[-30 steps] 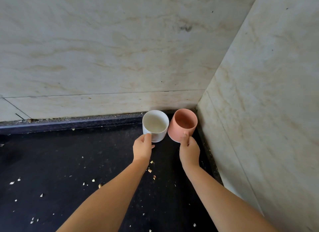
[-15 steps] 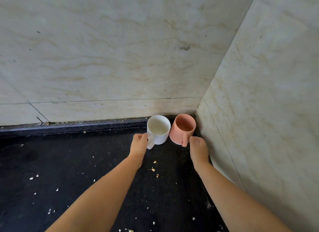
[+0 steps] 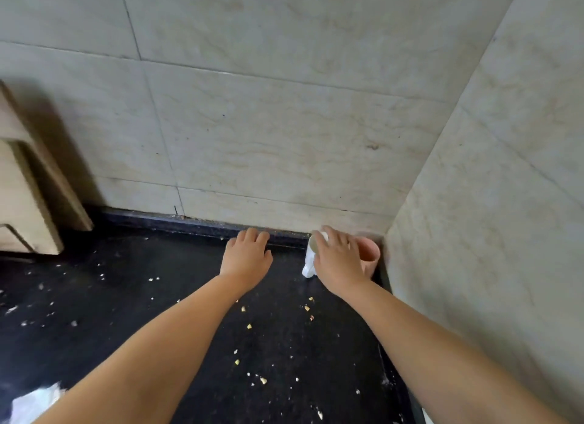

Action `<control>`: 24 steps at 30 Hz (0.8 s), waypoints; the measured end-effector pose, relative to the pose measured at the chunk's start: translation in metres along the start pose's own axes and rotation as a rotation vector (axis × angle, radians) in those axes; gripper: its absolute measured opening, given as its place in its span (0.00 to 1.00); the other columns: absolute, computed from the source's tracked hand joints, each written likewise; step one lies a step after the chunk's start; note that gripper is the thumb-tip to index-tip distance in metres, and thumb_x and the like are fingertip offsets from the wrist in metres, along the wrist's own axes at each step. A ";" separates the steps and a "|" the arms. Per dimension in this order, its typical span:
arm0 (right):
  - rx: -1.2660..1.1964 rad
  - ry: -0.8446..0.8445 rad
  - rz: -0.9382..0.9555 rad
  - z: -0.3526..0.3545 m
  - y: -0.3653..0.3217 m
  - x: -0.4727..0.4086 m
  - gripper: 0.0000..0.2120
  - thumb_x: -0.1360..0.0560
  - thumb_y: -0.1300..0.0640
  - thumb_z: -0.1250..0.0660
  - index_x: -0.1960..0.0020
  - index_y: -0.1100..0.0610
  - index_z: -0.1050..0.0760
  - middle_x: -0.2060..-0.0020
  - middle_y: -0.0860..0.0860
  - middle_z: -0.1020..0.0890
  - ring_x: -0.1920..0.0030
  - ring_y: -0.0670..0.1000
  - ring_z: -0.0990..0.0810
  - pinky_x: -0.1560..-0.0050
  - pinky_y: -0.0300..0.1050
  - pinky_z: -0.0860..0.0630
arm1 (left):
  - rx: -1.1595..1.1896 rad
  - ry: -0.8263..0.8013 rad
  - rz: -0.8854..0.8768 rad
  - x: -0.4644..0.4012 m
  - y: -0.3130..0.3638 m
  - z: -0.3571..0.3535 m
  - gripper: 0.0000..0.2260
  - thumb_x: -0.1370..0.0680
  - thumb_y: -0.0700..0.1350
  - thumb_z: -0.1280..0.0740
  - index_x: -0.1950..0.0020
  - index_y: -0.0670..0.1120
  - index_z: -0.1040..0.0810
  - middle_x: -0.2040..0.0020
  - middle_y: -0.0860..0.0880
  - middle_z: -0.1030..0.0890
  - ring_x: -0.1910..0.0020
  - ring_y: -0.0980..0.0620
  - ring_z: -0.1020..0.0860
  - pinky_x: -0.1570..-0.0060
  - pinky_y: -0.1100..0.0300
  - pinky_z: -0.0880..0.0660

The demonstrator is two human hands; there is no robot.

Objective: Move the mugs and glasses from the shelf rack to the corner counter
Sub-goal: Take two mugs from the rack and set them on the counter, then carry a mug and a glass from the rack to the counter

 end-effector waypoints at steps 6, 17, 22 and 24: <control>-0.031 -0.080 0.250 0.007 -0.104 0.007 0.25 0.20 0.51 0.45 0.25 0.53 0.43 0.24 0.54 0.42 0.25 0.57 0.43 0.27 0.60 0.44 | -0.048 0.053 0.191 0.081 -0.076 0.033 0.18 0.21 0.51 0.43 0.33 0.47 0.32 0.36 0.47 0.27 0.37 0.46 0.30 0.39 0.51 0.31; -0.070 -0.079 0.584 0.050 -0.308 0.084 0.24 0.20 0.50 0.45 0.25 0.51 0.43 0.24 0.55 0.43 0.25 0.57 0.44 0.27 0.60 0.45 | -0.102 0.207 0.582 0.284 -0.200 0.116 0.17 0.22 0.52 0.42 0.36 0.46 0.30 0.38 0.46 0.27 0.38 0.44 0.30 0.40 0.51 0.32; -0.086 -0.093 0.751 0.063 -0.430 0.185 0.24 0.20 0.50 0.46 0.25 0.52 0.43 0.25 0.55 0.41 0.26 0.57 0.42 0.28 0.58 0.42 | -0.136 0.263 0.726 0.441 -0.243 0.151 0.16 0.22 0.51 0.42 0.36 0.46 0.29 0.39 0.46 0.27 0.38 0.44 0.30 0.40 0.50 0.32; -0.098 -0.100 0.830 0.068 -0.477 0.227 0.23 0.20 0.50 0.46 0.26 0.52 0.43 0.25 0.55 0.41 0.26 0.57 0.42 0.29 0.58 0.42 | -0.185 0.268 0.781 0.505 -0.260 0.165 0.17 0.22 0.51 0.42 0.36 0.46 0.29 0.40 0.46 0.27 0.39 0.44 0.29 0.41 0.51 0.31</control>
Point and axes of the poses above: each hand's wrist, its own x-axis away from the middle knuckle, its own z-axis out of the back of the hand, y = z × x, the point moved 4 cm from there along -x, towards the middle knuckle
